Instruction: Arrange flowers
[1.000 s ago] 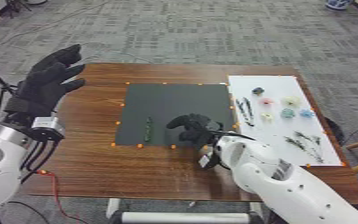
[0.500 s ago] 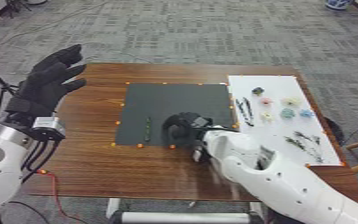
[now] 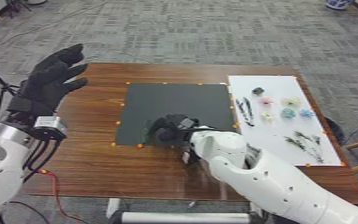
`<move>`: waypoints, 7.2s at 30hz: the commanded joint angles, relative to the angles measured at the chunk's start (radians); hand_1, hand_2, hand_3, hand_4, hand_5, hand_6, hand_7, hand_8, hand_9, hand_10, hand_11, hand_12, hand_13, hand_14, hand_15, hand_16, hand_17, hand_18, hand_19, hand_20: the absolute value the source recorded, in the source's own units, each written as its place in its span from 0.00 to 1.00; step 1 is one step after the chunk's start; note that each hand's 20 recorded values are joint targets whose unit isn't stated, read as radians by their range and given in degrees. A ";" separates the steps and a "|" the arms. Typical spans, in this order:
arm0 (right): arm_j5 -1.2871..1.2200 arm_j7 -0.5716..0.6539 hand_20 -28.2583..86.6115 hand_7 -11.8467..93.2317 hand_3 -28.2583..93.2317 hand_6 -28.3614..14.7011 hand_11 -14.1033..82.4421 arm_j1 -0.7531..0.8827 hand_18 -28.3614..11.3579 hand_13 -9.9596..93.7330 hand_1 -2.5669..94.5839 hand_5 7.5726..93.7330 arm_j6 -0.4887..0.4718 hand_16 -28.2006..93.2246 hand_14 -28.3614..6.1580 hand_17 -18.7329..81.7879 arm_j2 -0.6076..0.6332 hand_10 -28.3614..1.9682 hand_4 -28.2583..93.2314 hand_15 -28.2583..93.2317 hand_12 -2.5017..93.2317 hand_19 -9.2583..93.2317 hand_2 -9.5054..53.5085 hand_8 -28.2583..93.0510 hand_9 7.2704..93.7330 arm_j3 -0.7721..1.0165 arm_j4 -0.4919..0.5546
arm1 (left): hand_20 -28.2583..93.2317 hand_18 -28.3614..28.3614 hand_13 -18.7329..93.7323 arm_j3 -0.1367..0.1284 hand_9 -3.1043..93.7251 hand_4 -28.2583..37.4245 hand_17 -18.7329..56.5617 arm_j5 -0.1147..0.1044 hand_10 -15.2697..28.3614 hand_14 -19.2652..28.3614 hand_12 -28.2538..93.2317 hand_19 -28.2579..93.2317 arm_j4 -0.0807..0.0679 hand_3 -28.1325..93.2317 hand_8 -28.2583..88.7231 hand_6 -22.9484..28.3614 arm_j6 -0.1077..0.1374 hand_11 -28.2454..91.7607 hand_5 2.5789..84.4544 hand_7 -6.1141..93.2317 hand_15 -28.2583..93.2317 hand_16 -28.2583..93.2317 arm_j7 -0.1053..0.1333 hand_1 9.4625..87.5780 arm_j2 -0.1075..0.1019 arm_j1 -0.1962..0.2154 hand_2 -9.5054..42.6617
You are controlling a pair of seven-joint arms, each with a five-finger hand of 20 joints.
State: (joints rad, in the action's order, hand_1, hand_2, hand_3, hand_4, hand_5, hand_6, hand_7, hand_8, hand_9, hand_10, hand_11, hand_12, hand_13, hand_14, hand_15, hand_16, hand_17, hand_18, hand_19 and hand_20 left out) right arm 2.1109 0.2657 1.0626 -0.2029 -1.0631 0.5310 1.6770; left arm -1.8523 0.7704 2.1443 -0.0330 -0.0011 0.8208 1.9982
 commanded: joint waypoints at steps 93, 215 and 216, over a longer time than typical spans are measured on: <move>-0.066 -0.038 0.63 0.27 1.00 0.72 0.84 0.058 0.13 0.85 0.23 0.38 -0.201 0.51 0.52 0.53 -0.084 0.53 0.15 0.94 0.42 0.95 0.47 0.12 0.81 0.046 0.052 | 0.32 0.85 0.20 0.013 0.17 0.05 0.06 -0.002 0.54 0.64 0.42 0.55 -0.008 0.81 0.16 0.47 0.006 0.34 0.22 0.28 0.53 0.22 -0.002 0.21 0.000 -0.017 0.05; 0.055 0.669 0.68 0.44 0.87 0.70 0.58 0.895 0.15 0.77 0.41 0.78 0.171 0.51 0.60 0.48 0.489 0.65 0.00 0.84 0.47 0.90 0.00 0.27 0.82 0.867 0.328 | 0.32 0.85 0.20 -0.147 0.17 0.04 0.06 -0.004 0.54 0.65 0.41 0.55 0.057 0.81 0.16 0.47 0.040 0.34 0.22 0.28 0.53 0.22 -0.003 0.21 0.073 0.192 0.06; 0.056 0.660 0.68 0.44 0.86 0.71 0.56 0.898 0.15 0.77 0.43 0.78 0.190 0.51 0.60 0.48 0.490 0.67 0.00 0.84 0.49 0.90 0.00 0.27 0.83 0.862 0.324 | 0.32 0.85 0.20 -0.154 0.17 0.04 0.06 -0.004 0.54 0.65 0.41 0.55 0.059 0.81 0.16 0.47 0.041 0.34 0.22 0.28 0.53 0.22 0.000 0.21 0.074 0.199 0.06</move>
State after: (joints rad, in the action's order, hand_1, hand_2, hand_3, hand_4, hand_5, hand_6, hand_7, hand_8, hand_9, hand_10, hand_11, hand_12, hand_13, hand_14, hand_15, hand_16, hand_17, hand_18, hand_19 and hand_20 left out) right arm 2.1790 0.9521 1.9602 -0.0621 -0.5637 1.4273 2.0047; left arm -1.9753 0.7699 2.1897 -0.0032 0.0020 0.8804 2.1608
